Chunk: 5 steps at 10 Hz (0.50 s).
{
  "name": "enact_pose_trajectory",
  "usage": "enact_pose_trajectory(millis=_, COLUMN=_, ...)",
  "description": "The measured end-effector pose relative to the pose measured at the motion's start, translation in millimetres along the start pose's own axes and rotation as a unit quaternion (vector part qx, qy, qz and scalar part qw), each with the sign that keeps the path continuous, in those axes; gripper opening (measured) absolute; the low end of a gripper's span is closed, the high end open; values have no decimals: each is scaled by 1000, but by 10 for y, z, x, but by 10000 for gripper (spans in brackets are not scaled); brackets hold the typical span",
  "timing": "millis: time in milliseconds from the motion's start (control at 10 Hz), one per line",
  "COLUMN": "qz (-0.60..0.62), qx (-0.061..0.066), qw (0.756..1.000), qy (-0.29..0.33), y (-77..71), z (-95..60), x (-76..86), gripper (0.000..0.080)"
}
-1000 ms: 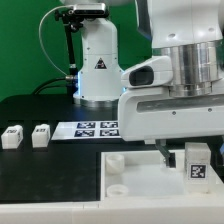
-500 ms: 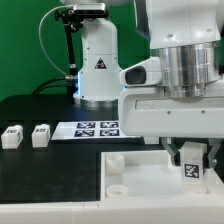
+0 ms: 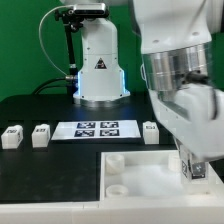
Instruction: Assemble one leg
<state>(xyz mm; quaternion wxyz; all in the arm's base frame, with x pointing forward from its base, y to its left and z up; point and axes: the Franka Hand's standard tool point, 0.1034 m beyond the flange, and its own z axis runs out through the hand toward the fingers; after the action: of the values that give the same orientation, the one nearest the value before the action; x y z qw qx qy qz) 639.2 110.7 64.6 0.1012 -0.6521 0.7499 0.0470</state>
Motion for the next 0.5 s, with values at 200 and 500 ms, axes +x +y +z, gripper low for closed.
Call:
enact_pose_trajectory(millis=200, qz=54, qx=0, qw=999, qy=-4, y=2, z=1, x=-6, gripper=297)
enact_pose_trajectory(millis=500, qz=-8, qx=13, qw=1000, qy=-2, y=-31, z=-5, x=-13, gripper=474)
